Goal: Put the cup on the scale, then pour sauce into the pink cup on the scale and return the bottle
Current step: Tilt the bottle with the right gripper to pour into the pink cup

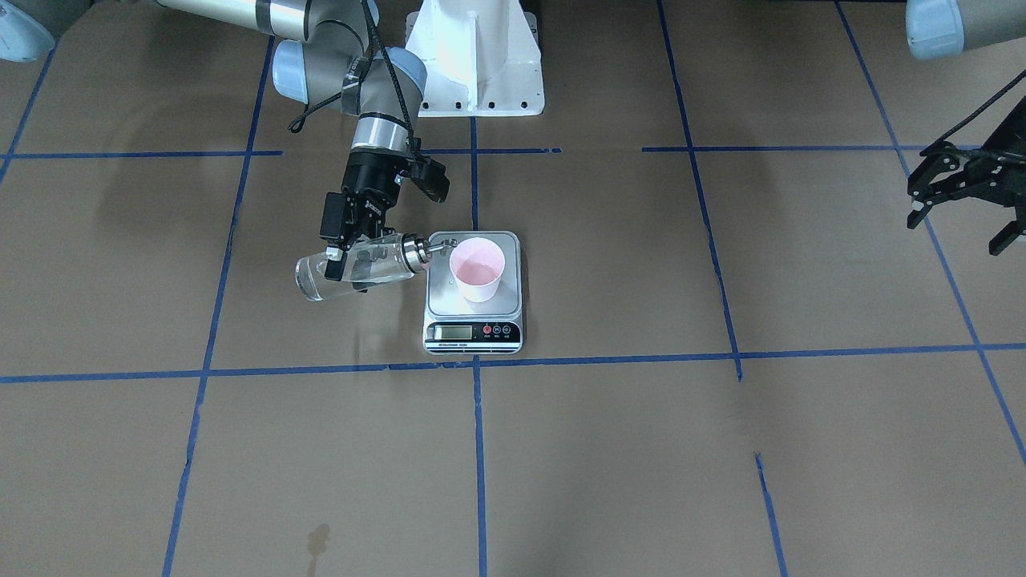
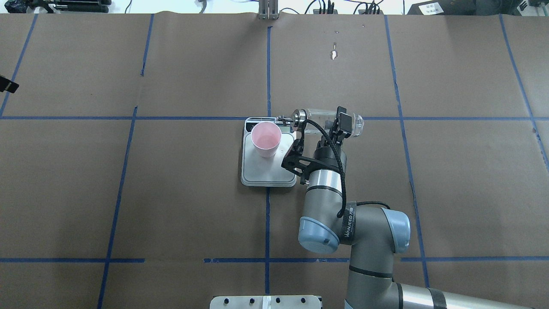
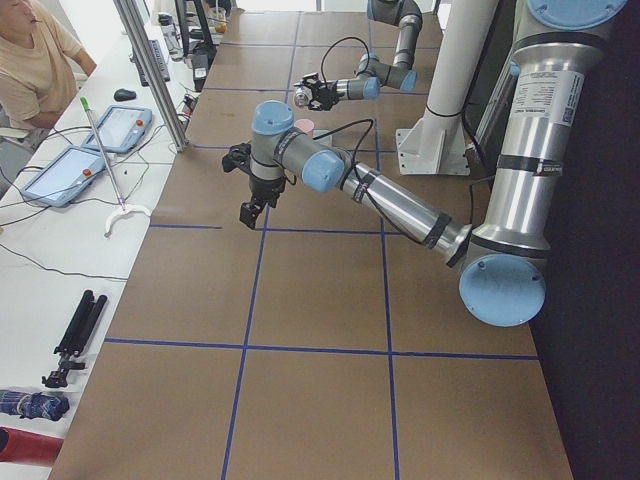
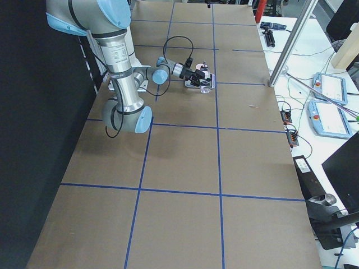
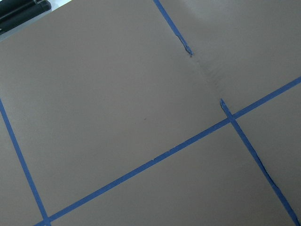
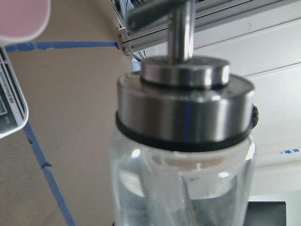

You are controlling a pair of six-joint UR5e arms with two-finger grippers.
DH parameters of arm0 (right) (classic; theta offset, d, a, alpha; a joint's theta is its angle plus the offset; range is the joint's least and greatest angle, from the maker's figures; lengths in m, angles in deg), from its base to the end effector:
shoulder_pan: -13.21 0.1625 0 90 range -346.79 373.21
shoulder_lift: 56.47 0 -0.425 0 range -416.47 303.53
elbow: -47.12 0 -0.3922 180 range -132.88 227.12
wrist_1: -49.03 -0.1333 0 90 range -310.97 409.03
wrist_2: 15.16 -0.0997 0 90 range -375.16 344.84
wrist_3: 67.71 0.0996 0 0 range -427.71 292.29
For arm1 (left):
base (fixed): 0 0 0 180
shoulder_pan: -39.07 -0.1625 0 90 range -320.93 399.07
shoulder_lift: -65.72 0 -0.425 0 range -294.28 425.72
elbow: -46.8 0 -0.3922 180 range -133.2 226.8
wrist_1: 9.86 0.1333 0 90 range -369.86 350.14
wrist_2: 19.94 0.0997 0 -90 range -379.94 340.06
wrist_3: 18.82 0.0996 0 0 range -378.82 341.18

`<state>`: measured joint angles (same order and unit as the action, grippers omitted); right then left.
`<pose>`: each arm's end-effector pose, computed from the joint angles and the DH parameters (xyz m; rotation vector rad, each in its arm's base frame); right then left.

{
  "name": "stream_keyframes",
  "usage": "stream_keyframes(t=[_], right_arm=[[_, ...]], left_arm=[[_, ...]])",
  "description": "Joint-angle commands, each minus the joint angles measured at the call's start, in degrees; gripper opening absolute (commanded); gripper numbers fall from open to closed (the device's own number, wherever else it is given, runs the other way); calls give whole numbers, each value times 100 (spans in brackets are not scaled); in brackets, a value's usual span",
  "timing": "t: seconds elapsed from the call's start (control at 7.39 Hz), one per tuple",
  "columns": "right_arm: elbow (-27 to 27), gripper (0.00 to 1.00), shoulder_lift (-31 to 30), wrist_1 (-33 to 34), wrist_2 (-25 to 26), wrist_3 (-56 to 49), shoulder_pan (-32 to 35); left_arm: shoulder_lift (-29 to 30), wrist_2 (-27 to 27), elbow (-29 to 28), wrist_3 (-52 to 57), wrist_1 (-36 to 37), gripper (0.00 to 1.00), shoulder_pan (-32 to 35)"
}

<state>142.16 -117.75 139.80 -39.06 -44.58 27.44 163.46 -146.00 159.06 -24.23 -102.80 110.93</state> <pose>-0.5612 -0.3738 0.2968 1.1890 0.3427 -0.4685 0.0923 -0.5215 0.4009 0.4213 0.7160 0.3902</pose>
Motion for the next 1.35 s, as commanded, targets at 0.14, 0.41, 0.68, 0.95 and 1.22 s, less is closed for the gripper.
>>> stream_keyframes(t=[0.14, 0.41, 0.68, 0.95, 1.22], right_arm=[[-3, 0, 46, 266, 148, -333, 1], [-29, 0, 28, 275, 192, -466, -16], [-29, 0, 28, 292, 342, -878, -25], [-56, 0, 19, 292, 447, -1248, -25], [-56, 0, 28, 292, 544, -1573, -25]], left_arm=[[17, 11, 7, -39, 13, 100, -32], [17, 20, -37, -39, 13, 100, -41], [17, 20, -46, -39, 4, 100, -41], [8, 28, -90, -30, -13, 100, -41], [8, 20, -20, -30, -13, 100, -32]])
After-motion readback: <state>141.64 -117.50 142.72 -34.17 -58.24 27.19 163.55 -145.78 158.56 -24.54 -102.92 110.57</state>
